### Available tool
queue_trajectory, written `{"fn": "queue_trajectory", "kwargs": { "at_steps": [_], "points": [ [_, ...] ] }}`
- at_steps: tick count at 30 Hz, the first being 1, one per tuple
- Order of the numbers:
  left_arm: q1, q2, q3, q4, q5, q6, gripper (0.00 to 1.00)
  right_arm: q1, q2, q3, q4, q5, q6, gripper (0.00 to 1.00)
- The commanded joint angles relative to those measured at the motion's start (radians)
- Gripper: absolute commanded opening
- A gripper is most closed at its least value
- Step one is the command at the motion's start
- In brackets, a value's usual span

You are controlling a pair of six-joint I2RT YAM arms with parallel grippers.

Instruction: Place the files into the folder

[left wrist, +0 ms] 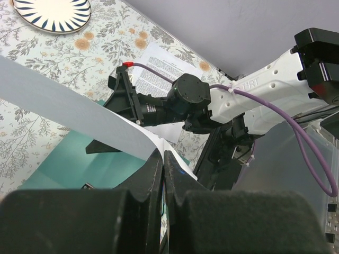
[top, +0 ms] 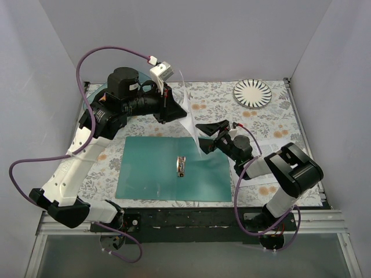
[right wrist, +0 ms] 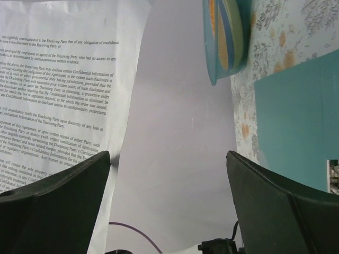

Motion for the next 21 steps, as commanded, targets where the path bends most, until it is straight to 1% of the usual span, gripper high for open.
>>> {"fn": "queue_trajectory", "kwargs": {
  "at_steps": [1,5,7,8,12,21],
  "points": [
    [0.010,-0.033,-0.002,-0.009,-0.012,0.015,0.00,0.034,0.033,0.090,0.606,0.100,0.075,0.99],
    [0.013,-0.039,-0.027,-0.004,-0.012,0.015,0.00,0.066,0.053,0.173,0.604,0.159,0.084,0.99],
    [0.013,-0.039,-0.032,-0.009,-0.012,0.017,0.00,0.074,0.067,0.225,0.603,0.163,0.089,0.98],
    [0.014,-0.041,-0.032,-0.007,-0.016,0.017,0.00,0.080,0.070,0.237,0.603,0.192,0.090,0.98],
    [0.016,-0.045,-0.038,-0.009,-0.017,0.018,0.00,0.088,0.076,0.282,0.604,0.203,0.090,0.99],
    [0.019,-0.076,-0.067,-0.020,-0.025,0.030,0.00,0.071,0.018,0.176,0.601,0.219,0.063,0.99]
  ]
}}
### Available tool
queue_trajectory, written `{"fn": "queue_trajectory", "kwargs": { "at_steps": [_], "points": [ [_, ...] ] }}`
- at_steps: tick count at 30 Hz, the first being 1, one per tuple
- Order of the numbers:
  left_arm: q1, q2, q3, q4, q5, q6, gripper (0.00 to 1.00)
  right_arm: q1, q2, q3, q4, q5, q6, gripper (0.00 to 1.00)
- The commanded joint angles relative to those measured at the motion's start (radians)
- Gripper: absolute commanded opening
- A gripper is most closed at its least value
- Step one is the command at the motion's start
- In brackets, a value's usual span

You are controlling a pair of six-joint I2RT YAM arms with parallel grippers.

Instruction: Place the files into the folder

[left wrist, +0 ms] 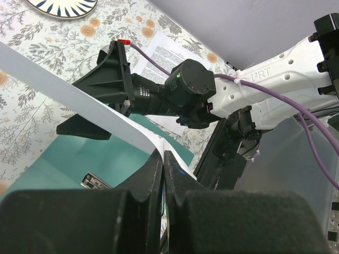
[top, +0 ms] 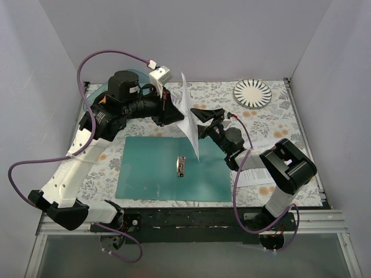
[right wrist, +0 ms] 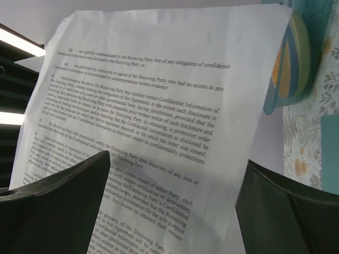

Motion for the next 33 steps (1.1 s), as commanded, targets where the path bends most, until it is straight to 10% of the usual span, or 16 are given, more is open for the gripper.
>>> {"fn": "queue_trajectory", "kwargs": {
  "at_steps": [1,10,20,29,30,31,32,33],
  "points": [
    [0.006,-0.055,-0.015,-0.011,-0.010,0.020,0.00,-0.018,-0.054,-0.047,0.583,0.032,-0.016,0.98],
    [0.006,-0.074,-0.016,-0.127,-0.056,0.070,0.00,-0.038,-0.067,-0.053,0.583,-0.007,-0.048,0.37],
    [0.006,-0.103,-0.099,-0.126,-0.070,0.073,0.00,-0.045,-0.069,-0.032,0.580,-0.051,-0.044,0.31],
    [0.006,-0.124,-0.081,-0.146,-0.113,0.066,0.02,-0.076,-0.086,-0.068,0.569,-0.123,-0.091,0.05],
    [0.006,-0.123,-0.064,-0.167,-0.128,0.070,0.13,-0.079,-0.095,-0.084,0.559,-0.129,-0.103,0.02],
    [0.006,-0.120,-0.055,-0.181,-0.144,0.082,0.69,-0.088,-0.101,-0.088,0.548,-0.149,-0.114,0.02],
    [0.006,-0.109,-0.043,-0.198,-0.179,0.080,0.98,-0.093,-0.109,-0.090,0.531,-0.166,-0.125,0.01],
    [0.006,-0.101,-0.032,-0.229,-0.256,0.073,0.98,-0.099,-0.127,-0.092,0.488,-0.183,-0.155,0.01]
  ]
}}
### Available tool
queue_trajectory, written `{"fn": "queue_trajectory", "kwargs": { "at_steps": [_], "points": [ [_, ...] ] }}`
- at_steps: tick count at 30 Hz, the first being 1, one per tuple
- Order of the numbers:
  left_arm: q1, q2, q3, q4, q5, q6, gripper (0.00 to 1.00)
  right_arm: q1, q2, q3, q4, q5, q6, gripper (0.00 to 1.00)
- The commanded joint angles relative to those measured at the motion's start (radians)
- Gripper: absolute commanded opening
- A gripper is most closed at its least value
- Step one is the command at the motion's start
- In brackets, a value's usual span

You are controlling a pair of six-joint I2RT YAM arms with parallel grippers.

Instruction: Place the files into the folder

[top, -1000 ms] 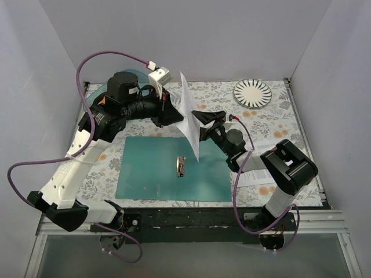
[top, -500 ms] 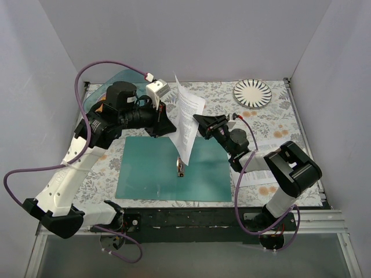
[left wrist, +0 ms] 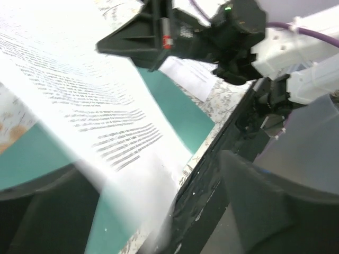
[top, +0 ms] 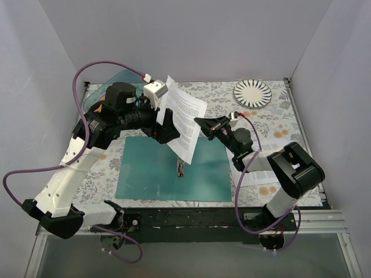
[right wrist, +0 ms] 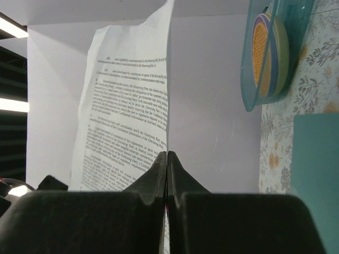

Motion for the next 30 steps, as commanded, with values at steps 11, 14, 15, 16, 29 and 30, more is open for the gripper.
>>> {"fn": "queue_trajectory", "kwargs": {
  "at_steps": [11,14,15,16,29,30],
  "points": [
    [0.027,-0.135,-0.144,0.025,-0.575,0.115,0.98,-0.062,-0.256,0.077,-0.132,-0.394,-0.520,0.01],
    [0.075,-0.140,-0.218,0.063,-0.534,0.138,0.98,-0.061,-0.310,0.102,-0.337,-0.436,-0.697,0.01],
    [0.089,-0.138,-0.263,0.087,-0.520,0.141,0.98,-0.061,-0.333,0.114,-0.393,-0.437,-0.734,0.01],
    [0.104,-0.123,-0.279,0.098,-0.508,0.141,0.98,-0.061,-0.341,0.120,-0.433,-0.437,-0.763,0.01],
    [0.483,0.153,-0.518,0.250,-0.201,0.360,0.74,-0.038,-0.408,0.027,-0.547,-0.368,-0.854,0.01],
    [0.485,0.164,-0.529,0.261,-0.198,0.379,0.71,-0.027,-0.408,0.022,-0.545,-0.360,-0.854,0.01]
  ]
}}
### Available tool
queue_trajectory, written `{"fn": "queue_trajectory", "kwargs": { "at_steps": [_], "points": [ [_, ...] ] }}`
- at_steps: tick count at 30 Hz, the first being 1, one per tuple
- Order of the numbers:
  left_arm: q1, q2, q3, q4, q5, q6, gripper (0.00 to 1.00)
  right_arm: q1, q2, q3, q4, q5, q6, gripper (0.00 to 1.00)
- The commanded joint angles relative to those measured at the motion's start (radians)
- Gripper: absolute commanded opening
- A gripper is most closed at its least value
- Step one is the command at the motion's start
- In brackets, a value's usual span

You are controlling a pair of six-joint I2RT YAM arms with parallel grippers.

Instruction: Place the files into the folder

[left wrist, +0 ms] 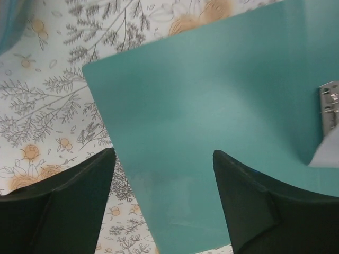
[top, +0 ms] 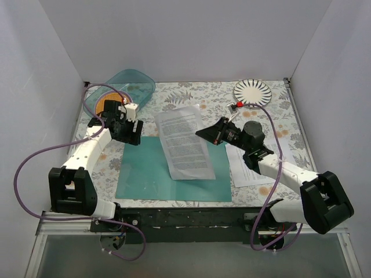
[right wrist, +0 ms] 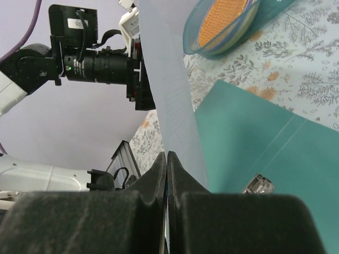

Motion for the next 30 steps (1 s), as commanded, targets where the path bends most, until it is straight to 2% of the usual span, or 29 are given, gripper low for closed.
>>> {"fn": "queue_trajectory", "kwargs": {
  "at_steps": [1,6,8,12,15,19,23,30],
  "points": [
    [0.029,0.005,-0.043,0.050,0.101,0.150,0.69,0.030,-0.028,-0.028,0.005,0.042,-0.032,0.01],
    [0.043,-0.003,-0.136,0.100,0.120,0.317,0.47,0.090,-0.025,-0.029,-0.007,0.097,-0.032,0.01],
    [0.055,0.000,-0.176,0.120,0.123,0.359,0.42,0.110,-0.018,-0.029,-0.018,0.136,-0.037,0.01],
    [0.093,0.009,-0.219,0.178,0.144,0.456,0.17,0.156,-0.021,-0.040,-0.031,0.200,-0.031,0.01],
    [0.121,0.051,-0.230,0.207,0.140,0.482,0.13,0.171,-0.032,-0.046,-0.059,0.254,-0.029,0.01],
    [0.211,0.120,-0.221,0.201,0.138,0.561,0.00,0.185,-0.055,-0.054,-0.094,0.337,-0.031,0.01],
    [0.259,0.148,-0.233,0.200,0.174,0.605,0.00,0.199,-0.061,-0.040,-0.142,0.378,-0.048,0.01],
    [0.259,0.105,-0.336,0.208,0.206,0.672,0.00,0.200,-0.049,-0.011,-0.186,0.395,-0.078,0.01]
  ]
}}
